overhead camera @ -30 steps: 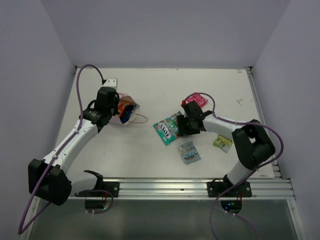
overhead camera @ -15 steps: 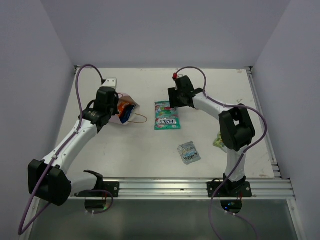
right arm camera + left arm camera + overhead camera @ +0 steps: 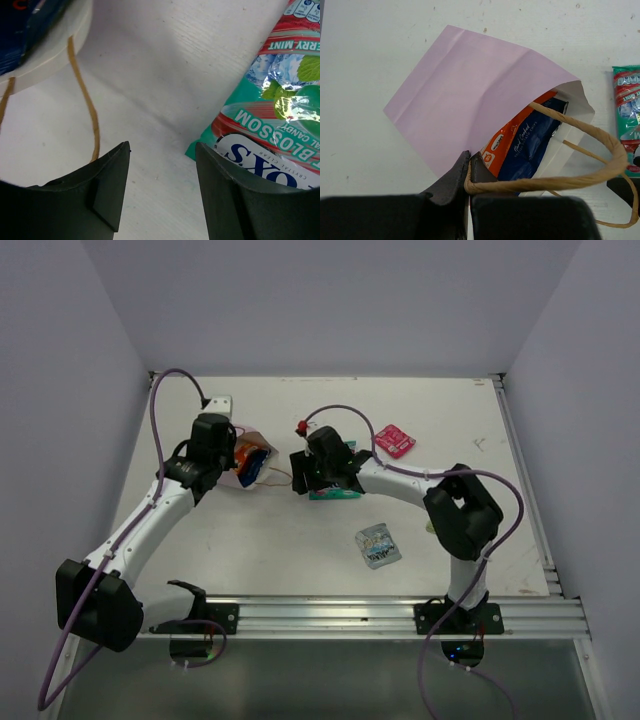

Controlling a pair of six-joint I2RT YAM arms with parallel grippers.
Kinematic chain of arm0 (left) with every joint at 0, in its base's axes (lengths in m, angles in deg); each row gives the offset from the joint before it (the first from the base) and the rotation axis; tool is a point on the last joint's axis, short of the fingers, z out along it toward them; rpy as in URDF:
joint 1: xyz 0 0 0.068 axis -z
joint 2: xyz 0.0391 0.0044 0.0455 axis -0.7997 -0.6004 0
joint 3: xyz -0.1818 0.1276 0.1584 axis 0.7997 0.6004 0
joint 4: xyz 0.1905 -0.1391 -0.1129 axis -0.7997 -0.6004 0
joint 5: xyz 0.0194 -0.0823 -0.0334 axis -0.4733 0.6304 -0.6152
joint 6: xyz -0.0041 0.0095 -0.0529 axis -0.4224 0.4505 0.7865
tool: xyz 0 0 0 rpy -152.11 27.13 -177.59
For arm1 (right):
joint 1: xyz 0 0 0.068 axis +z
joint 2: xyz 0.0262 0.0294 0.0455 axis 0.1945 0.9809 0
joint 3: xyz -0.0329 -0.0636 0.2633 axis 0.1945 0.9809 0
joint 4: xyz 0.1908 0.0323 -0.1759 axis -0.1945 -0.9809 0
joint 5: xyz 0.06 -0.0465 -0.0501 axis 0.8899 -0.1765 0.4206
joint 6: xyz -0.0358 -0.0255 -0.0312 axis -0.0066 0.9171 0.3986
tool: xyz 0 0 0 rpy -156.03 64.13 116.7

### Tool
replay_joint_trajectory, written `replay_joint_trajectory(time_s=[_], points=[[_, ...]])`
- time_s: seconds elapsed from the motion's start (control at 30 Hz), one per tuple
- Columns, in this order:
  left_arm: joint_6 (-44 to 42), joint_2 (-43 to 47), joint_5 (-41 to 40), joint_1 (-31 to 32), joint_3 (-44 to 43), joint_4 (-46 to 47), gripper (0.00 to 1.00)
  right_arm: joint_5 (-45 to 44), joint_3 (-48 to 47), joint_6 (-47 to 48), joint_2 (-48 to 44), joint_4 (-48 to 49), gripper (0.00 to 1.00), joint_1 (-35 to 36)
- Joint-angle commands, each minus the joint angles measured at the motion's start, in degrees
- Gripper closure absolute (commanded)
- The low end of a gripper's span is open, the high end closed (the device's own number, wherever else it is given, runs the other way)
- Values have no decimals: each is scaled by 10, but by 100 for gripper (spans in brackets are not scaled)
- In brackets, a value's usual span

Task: Place the snacks into the paper bag
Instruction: Adjust the snack at the center of the board.

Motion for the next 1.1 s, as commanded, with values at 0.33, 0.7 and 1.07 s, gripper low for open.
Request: replay_joint_trajectory(time_s=[0.33,0.7,1.07], points=[[-4,16,-6,-8,5,23,100,-84,107,-12,-29,8,45,-62],[-4,16,-2,-8,5,24,100,-98,222,-51,-199,36,39,-136],[-4,15,0,-9,4,23,100,-161,209,-149,-200,68,17,-140]])
